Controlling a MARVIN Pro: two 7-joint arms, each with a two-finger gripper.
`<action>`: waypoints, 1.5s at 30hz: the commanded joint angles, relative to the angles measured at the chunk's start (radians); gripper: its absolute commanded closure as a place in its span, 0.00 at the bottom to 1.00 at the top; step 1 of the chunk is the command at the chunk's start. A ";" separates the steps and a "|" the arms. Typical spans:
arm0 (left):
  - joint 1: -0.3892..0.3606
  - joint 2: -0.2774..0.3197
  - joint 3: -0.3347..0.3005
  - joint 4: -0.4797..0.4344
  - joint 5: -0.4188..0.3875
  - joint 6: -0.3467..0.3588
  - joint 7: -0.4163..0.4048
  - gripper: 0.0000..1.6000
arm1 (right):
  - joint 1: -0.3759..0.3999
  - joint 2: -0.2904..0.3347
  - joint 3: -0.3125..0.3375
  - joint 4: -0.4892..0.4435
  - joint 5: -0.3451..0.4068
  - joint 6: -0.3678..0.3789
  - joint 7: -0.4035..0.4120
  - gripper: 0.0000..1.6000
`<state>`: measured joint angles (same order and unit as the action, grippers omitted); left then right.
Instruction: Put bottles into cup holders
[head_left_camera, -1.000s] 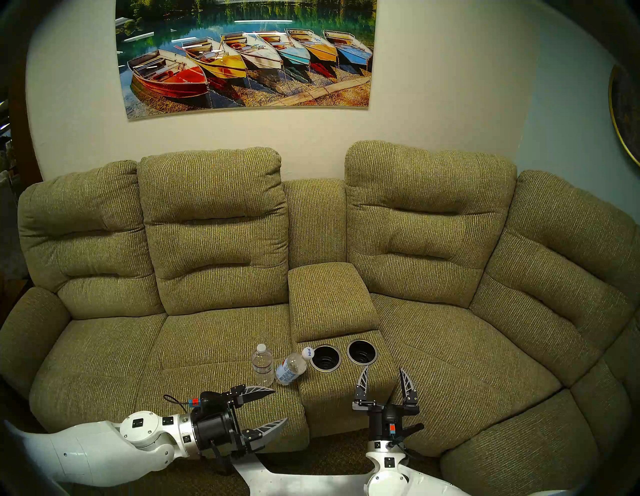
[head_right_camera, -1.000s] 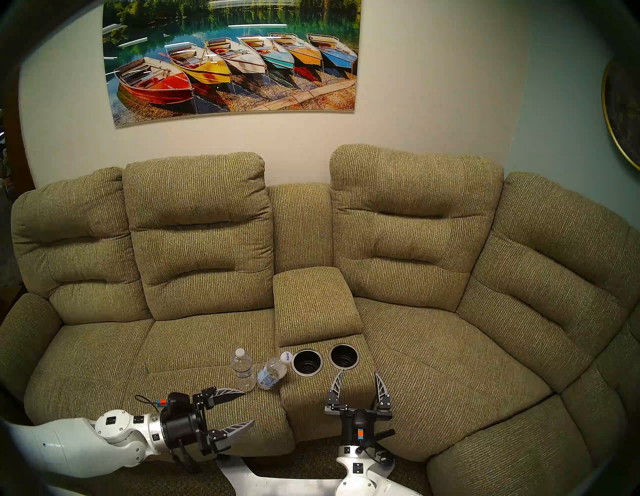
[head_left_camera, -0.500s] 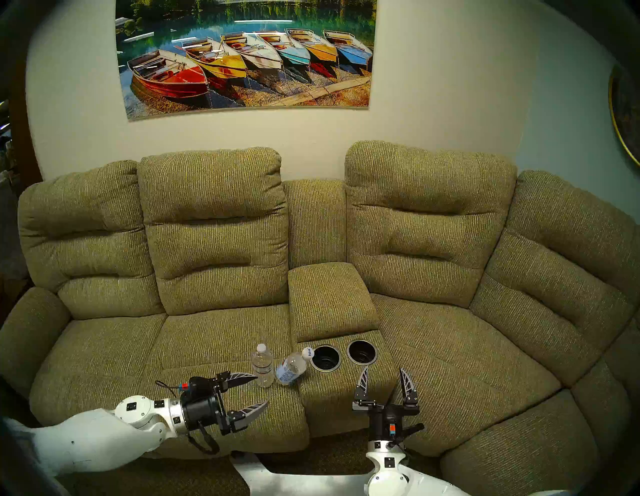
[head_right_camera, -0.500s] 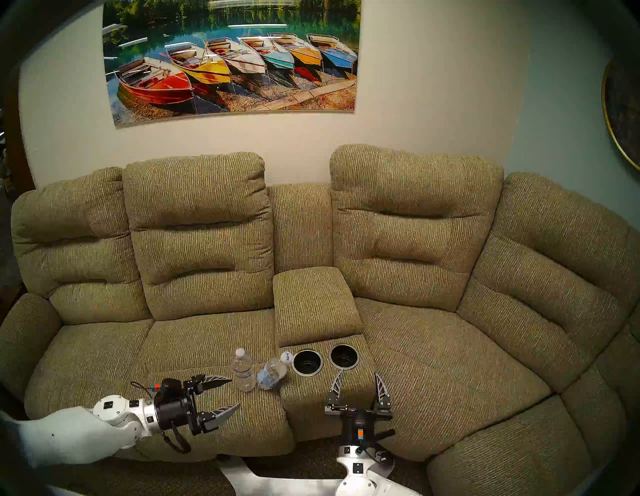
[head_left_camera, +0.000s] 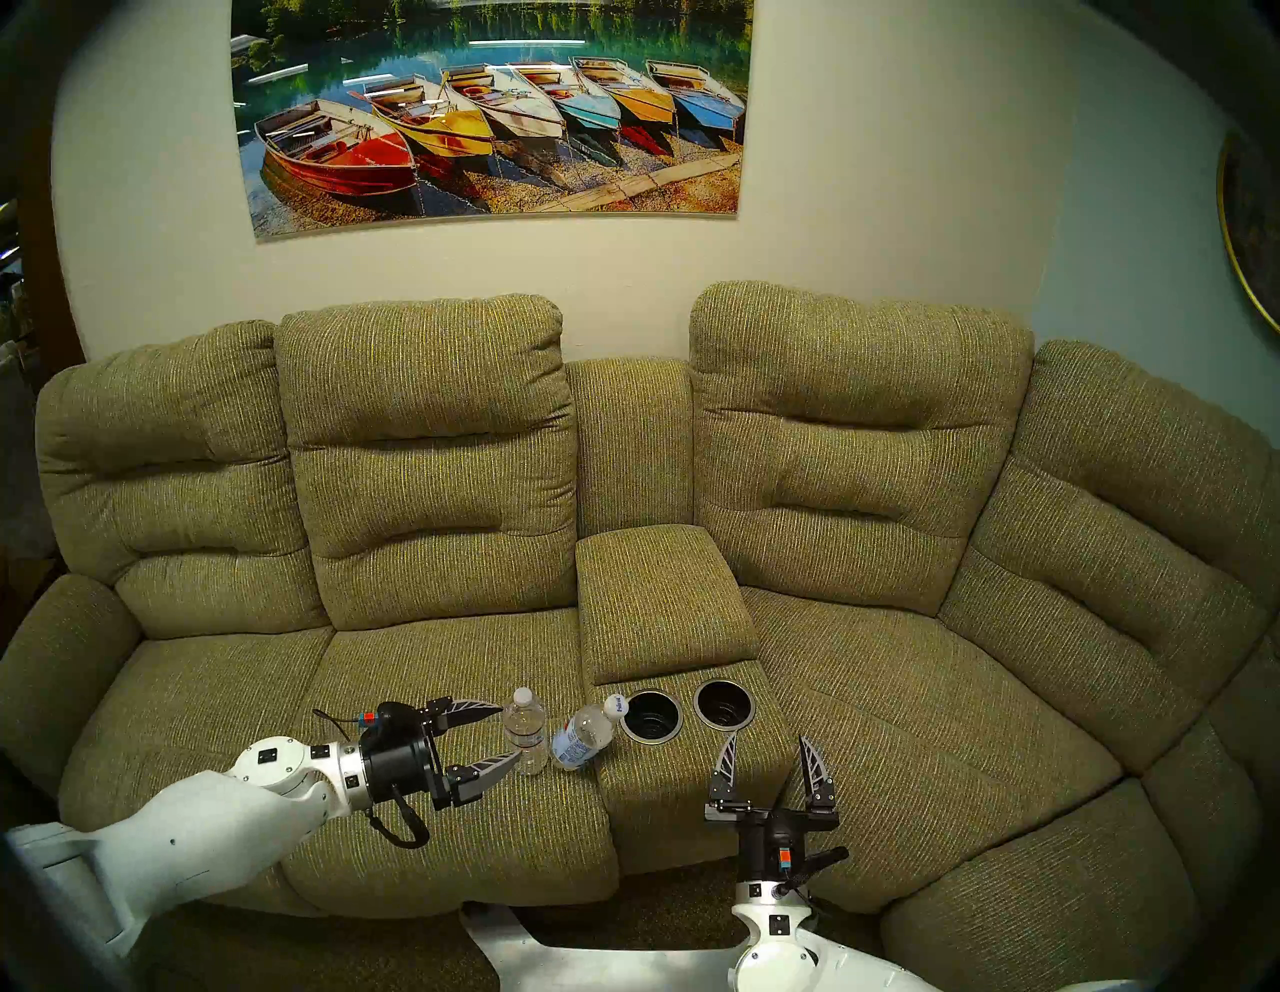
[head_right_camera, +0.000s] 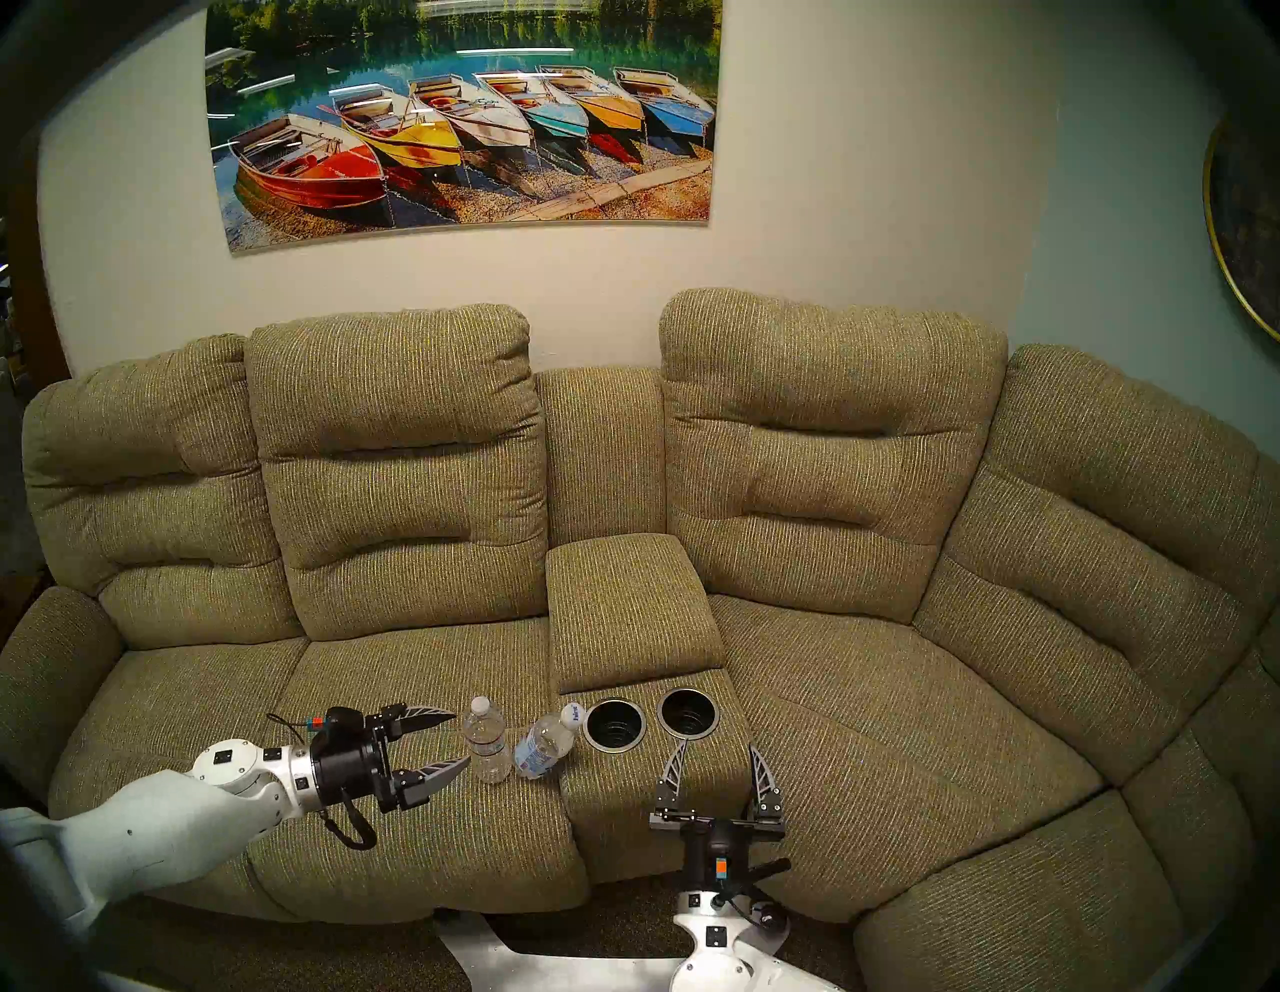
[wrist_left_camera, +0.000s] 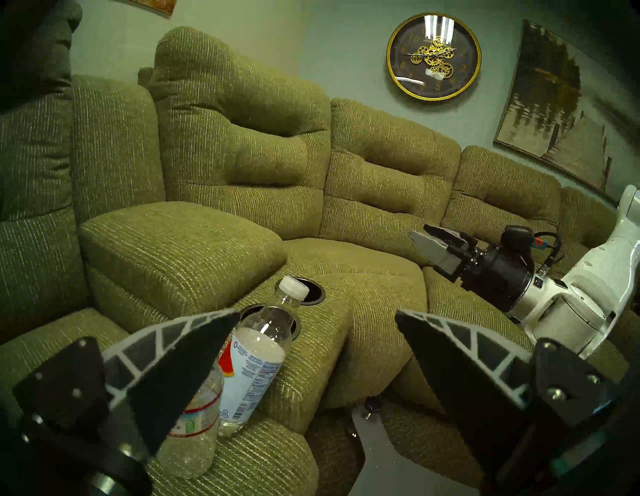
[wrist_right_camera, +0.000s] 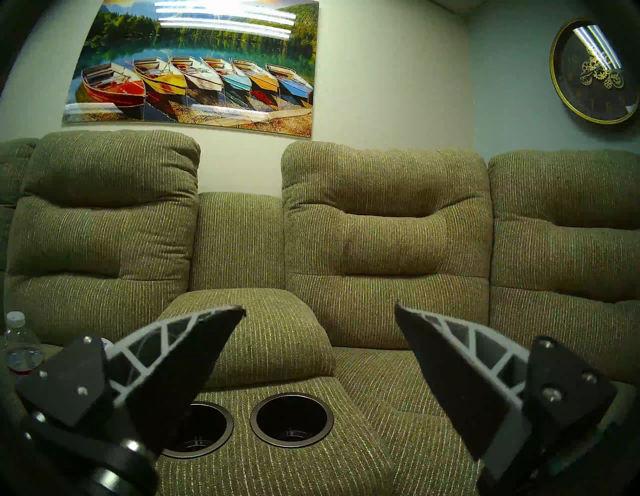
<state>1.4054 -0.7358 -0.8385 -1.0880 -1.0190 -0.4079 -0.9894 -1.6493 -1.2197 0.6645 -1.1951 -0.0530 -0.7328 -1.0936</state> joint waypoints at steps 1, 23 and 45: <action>-0.081 -0.062 -0.009 0.078 -0.016 0.001 -0.073 0.00 | 0.000 -0.002 0.003 -0.008 0.000 0.000 -0.006 0.00; -0.332 -0.306 -0.018 0.459 0.067 0.169 -0.054 0.00 | 0.001 -0.003 0.002 -0.005 0.001 -0.002 -0.003 0.00; -0.456 -0.472 0.046 0.802 0.145 0.216 -0.056 0.00 | 0.001 -0.004 0.002 -0.004 0.000 -0.002 -0.003 0.00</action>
<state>1.0006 -1.1516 -0.7948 -0.3415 -0.8794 -0.1865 -1.0667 -1.6490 -1.2204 0.6646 -1.1920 -0.0529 -0.7340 -1.0923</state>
